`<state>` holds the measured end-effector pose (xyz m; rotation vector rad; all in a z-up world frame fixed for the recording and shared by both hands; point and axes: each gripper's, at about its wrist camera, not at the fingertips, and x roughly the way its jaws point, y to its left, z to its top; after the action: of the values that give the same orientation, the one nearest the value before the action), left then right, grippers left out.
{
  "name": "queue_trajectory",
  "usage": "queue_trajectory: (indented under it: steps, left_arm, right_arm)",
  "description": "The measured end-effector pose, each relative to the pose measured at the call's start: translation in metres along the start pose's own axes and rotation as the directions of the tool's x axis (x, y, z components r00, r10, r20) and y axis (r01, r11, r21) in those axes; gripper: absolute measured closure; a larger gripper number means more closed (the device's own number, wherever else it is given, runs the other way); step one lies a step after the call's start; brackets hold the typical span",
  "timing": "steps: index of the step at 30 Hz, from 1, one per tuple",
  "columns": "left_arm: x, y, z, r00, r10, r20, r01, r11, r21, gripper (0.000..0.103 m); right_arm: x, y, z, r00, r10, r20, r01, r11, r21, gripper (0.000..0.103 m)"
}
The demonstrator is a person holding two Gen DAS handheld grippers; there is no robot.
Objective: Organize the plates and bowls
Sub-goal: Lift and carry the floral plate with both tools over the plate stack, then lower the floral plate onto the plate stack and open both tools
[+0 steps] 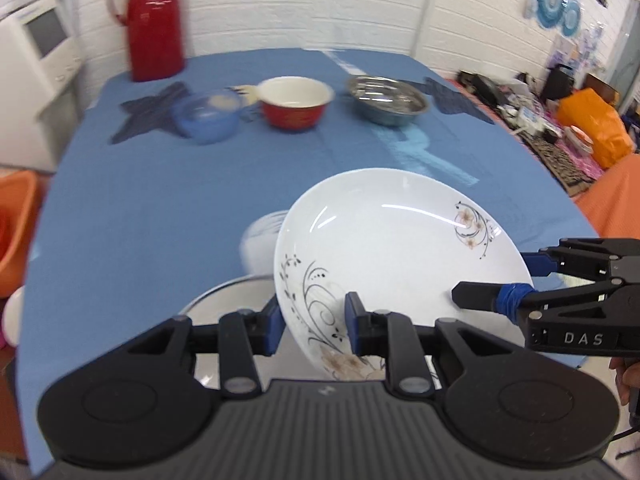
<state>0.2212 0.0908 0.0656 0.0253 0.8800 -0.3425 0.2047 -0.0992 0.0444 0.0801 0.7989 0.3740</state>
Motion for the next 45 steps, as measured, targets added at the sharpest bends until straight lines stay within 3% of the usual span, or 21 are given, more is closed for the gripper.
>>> queue_trajectory:
  steps: [8, 16, 21, 26, 31, 41, 45]
  left_arm:
    - [-0.017, 0.067, -0.056, 0.995, 0.09, -0.038, -0.093, 0.988, -0.119, 0.082]
    - [-0.006, 0.085, -0.069, 0.999, 0.017, -0.038, -0.023, 0.986, -0.163, 0.081]
    - [-0.006, 0.086, -0.072, 0.999, -0.02, -0.037, 0.015, 0.99, -0.14, 0.08]
    - [-0.007, 0.083, -0.067, 0.999, 0.004, -0.047, -0.009, 0.995, -0.098, 0.075]
    - [-0.006, 0.084, -0.067, 0.998, -0.012, -0.063, 0.007, 0.996, -0.085, 0.069]
    - [-0.015, 0.082, -0.061, 0.999, 0.006, -0.049, -0.01, 0.998, -0.063, 0.053]
    - [-0.021, 0.089, -0.062, 0.999, 0.017, -0.039, -0.021, 0.995, -0.101, 0.053]
  right_arm:
    - [0.05, 0.068, -0.009, 0.989, 0.107, -0.098, -0.116, 0.989, -0.092, 0.062]
    - [0.053, 0.075, -0.011, 0.989, 0.092, -0.114, -0.102, 0.991, -0.083, 0.061]
    - [0.051, 0.076, -0.011, 0.988, 0.087, -0.127, -0.098, 0.991, -0.086, 0.061]
    - [0.057, 0.086, -0.005, 0.973, 0.061, -0.224, -0.098, 0.982, -0.159, 0.061]
    - [0.055, 0.083, 0.003, 0.952, 0.074, -0.296, -0.118, 0.984, -0.135, 0.062]
    - [0.031, 0.069, 0.006, 0.978, 0.049, -0.2, -0.077, 0.987, -0.137, 0.062]
    - [0.021, 0.057, 0.009, 0.987, 0.06, -0.15, -0.077, 0.992, -0.104, 0.062]
